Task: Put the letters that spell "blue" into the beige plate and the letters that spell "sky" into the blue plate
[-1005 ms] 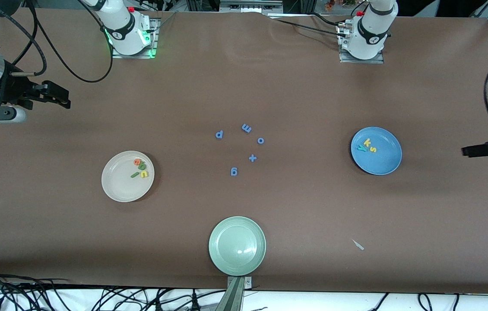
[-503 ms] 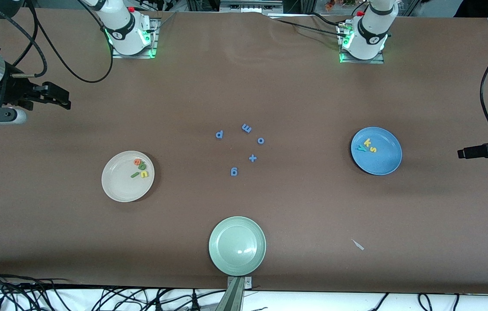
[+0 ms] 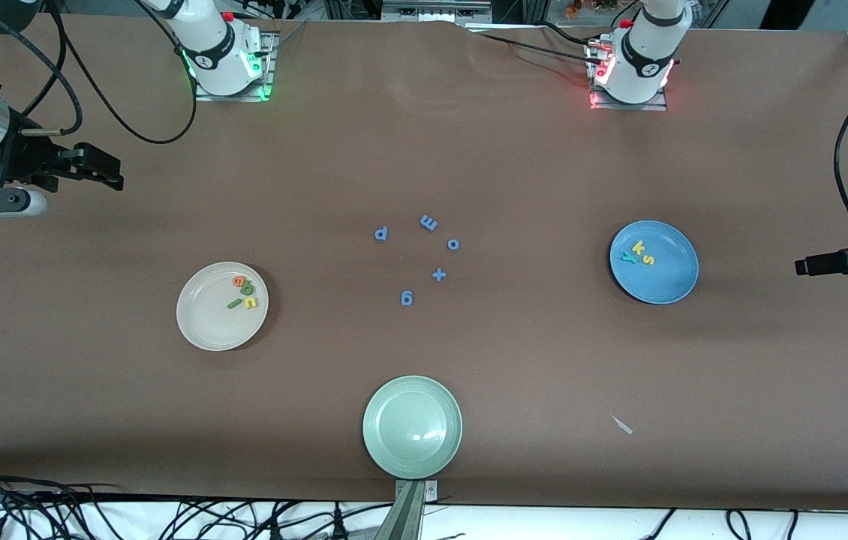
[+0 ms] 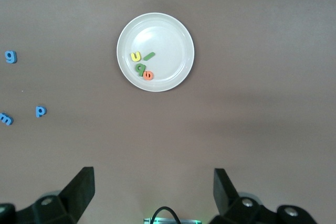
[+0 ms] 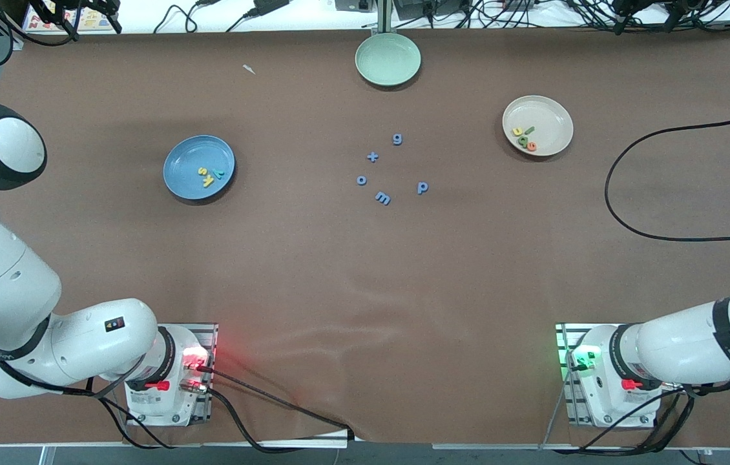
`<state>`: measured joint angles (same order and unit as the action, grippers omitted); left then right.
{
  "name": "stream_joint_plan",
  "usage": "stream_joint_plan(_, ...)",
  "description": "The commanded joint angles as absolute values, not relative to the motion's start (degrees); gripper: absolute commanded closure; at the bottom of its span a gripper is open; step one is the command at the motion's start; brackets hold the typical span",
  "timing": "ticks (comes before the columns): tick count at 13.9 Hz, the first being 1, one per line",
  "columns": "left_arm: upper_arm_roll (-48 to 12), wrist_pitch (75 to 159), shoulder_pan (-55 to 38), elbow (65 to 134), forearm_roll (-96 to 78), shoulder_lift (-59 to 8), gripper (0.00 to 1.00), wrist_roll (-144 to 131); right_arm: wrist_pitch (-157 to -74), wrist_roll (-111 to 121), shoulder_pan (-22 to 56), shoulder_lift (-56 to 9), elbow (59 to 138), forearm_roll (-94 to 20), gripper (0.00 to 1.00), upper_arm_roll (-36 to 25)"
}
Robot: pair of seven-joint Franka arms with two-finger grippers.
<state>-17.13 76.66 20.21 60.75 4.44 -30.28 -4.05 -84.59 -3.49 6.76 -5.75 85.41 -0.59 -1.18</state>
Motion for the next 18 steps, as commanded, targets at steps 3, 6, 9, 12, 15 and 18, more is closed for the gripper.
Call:
stream_joint_plan(3, 0.88, 95.54, 5.53, 90.89, -2.72, -6.41, 0.0, 0.26, -84.64, -3.78, 6.24, -5.98, 84.99, 0.09, 0.0, -0.7)
stream_joint_plan(6, 0.79, 95.54, 5.54, 90.7, -2.64, -6.68, 0.0, 0.18, -84.64, -3.78, 6.24, -5.98, 84.99, 0.09, 0.0, -0.7)
stream_joint_plan(9, 0.62, 95.54, 5.01, 90.35, -2.55, -6.68, 0.0, 0.18, -84.64, -3.78, 6.24, -5.98, 84.99, 0.09, 0.0, -0.7)
stream_joint_plan(12, 0.18, 95.01, 4.4, 90.44, -2.55, -6.68, 0.0, -0.09, -84.64, -2.55, 6.24, -5.98, 84.99, 0.09, 0.0, -0.79)
stream_joint_plan(15, -0.26, 93.87, 3.87, 90.97, -2.29, -5.89, 0.0, 0.09, -84.64, -2.55, 6.24, -6.06, 84.99, 0.09, 0.0, -0.79)
stream_joint_plan(18, -0.79, 93.78, 3.96, 91.05, -2.29, -4.92, 0.0, 0.18, -84.64, -2.55, 6.24, -6.06, 84.99, 0.09, 0.0, -0.79)
